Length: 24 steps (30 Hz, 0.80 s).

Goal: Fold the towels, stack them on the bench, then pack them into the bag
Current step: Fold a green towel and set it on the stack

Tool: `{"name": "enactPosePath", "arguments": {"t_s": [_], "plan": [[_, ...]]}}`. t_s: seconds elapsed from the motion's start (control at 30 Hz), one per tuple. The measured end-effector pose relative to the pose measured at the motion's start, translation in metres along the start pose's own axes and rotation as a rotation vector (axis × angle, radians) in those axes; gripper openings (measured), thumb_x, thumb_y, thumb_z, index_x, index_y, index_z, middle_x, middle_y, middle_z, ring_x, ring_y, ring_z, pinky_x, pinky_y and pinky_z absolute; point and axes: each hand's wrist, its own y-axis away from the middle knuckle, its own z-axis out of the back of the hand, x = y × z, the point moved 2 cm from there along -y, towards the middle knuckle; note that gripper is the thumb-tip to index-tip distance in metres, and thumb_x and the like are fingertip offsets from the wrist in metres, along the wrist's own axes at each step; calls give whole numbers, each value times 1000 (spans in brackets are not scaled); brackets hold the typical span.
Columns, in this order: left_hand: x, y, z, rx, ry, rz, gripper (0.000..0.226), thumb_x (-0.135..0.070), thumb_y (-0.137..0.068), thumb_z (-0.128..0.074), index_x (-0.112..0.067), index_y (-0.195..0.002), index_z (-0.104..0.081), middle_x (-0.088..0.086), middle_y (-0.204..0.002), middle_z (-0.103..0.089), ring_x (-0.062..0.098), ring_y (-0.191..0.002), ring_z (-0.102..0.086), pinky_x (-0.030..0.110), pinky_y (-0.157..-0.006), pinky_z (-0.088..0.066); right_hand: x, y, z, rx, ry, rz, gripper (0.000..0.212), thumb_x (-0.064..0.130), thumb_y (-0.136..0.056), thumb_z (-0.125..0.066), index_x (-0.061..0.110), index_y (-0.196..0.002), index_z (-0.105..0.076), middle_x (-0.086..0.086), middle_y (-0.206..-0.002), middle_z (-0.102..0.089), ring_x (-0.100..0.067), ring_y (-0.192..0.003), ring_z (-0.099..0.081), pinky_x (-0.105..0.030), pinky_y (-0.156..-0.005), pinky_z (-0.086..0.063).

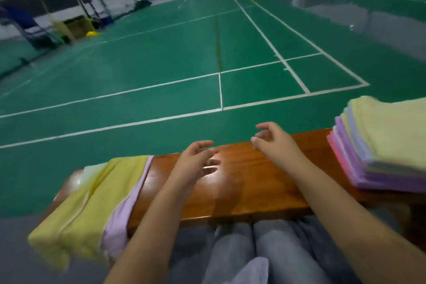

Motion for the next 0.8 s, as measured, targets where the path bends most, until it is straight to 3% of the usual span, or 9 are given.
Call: {"name": "enactPosePath", "arguments": {"t_s": [0.1,0.17,0.3,0.37,0.5,0.63,0.8], "plan": [[28,6,71,-184,14,44,15,-9,-92,-59,-15,-106,-56,7,-101,-64,13,-68,-63,24,-61,-49,-5,9,-95,144,-141,-97,27,11,-89,-59,13,-115,-51,-6,-100,-61,-20,-78,-61,-26,-59,-43],[48,11,121,-323,-20,62,19,-10,-94,-58,-11,-113,-55,8,-101,-64,15,-74,-63,25,-64,-50,-2,13,-151,250,-132,-110,24,13,-90,-58,17,-113,-51,-2,-101,-58,-22,-84,-64,-23,-55,-41],[89,25,212,-600,-292,74,21,-16,-92,-60,-11,-112,-60,7,-107,-65,21,-94,-63,36,-80,-53,8,14,-229,395,-110,-155,23,19,-91,-58,21,-113,-51,1,-103,-59,-23,-91,-65,-26,-60,-46],[106,29,243,-701,-499,106,26,-15,-90,-62,-7,-115,-61,4,-108,-63,21,-101,-59,30,-84,-45,12,14,-254,441,-80,-155,23,24,-92,-57,23,-114,-51,4,-103,-57,-19,-93,-64,-30,-72,-52],[146,27,280,-695,-741,222,35,-15,-85,-66,1,-115,-63,17,-116,-62,31,-109,-57,33,-90,-42,12,12,-281,488,-37,-154,25,29,-93,-57,25,-117,-51,6,-104,-57,-16,-93,-64,-37,-84,-55],[163,22,292,-697,-894,175,25,-16,-86,-69,1,-104,-69,20,-110,-58,32,-102,-54,30,-91,-36,2,10,-290,463,-23,-206,25,28,-93,-56,25,-118,-52,6,-107,-58,-15,-93,-63,-38,-85,-55],[156,22,300,-699,-763,169,15,-14,-89,-63,-1,-88,-72,13,-87,-65,26,-83,-57,27,-69,-35,-1,14,-291,464,-10,-232,22,26,-94,-56,25,-116,-53,9,-100,-57,-11,-88,-63,-35,-84,-55]]}}
